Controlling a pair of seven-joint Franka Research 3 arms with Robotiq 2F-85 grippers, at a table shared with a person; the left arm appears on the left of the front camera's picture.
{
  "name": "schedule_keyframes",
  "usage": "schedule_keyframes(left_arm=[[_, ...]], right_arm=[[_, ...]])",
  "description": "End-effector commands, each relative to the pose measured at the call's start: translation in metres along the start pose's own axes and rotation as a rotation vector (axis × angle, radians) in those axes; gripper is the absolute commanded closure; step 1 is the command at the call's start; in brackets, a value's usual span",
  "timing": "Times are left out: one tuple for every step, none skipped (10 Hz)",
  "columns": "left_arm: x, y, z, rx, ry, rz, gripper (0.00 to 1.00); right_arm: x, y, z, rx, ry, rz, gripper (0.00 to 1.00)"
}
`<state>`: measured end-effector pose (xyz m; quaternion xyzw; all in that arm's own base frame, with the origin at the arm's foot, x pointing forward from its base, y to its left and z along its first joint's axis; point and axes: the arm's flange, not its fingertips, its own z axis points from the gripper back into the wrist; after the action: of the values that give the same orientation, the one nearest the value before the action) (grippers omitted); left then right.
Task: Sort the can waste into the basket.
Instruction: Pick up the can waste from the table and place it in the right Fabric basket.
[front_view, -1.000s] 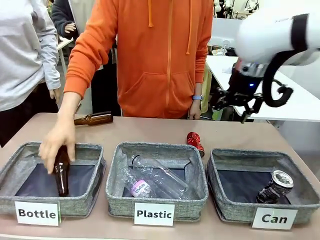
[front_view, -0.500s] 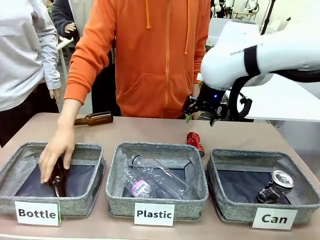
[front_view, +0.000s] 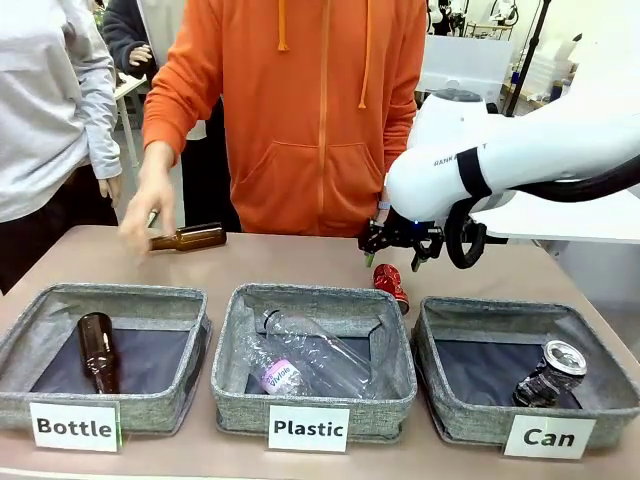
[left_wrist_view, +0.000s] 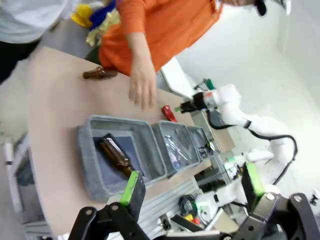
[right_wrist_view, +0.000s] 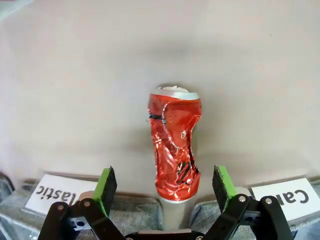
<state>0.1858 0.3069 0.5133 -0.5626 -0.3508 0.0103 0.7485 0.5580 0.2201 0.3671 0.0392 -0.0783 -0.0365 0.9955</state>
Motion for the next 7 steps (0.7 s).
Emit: schedule_keyframes(left_arm=[[0.005, 0.004, -0.058, -0.101, 0.133, -0.001, 0.0], [0.006, 0.007, -0.09, -0.123, 0.216, 0.005, 0.0], [0.001, 0.01, -0.122, -0.108, 0.306, 0.02, 0.0], [-0.011, 0.017, -0.162, -0.146, 0.414, 0.051, 0.0], [-0.023, 0.023, -0.193, -0.186, 0.494, 0.075, 0.0], [-0.031, 0.029, -0.214, -0.159, 0.547, 0.077, 0.0], [-0.039, 0.032, -0.234, -0.151, 0.561, 0.053, 0.0]], right_arm=[[-0.002, 0.005, -0.007, -0.042, -0.03, -0.023, 0.0], [-0.002, 0.003, -0.013, -0.039, -0.017, -0.016, 0.0], [-0.002, 0.003, -0.018, -0.055, -0.011, -0.012, 0.0], [-0.001, 0.003, -0.026, -0.048, 0.011, -0.004, 0.0], [0.001, 0.002, -0.034, -0.029, 0.025, -0.001, 0.0], [0.003, 0.004, -0.04, -0.033, 0.012, 0.0, 0.0], [0.008, 0.004, -0.05, -0.028, 0.017, -0.005, 0.0]])
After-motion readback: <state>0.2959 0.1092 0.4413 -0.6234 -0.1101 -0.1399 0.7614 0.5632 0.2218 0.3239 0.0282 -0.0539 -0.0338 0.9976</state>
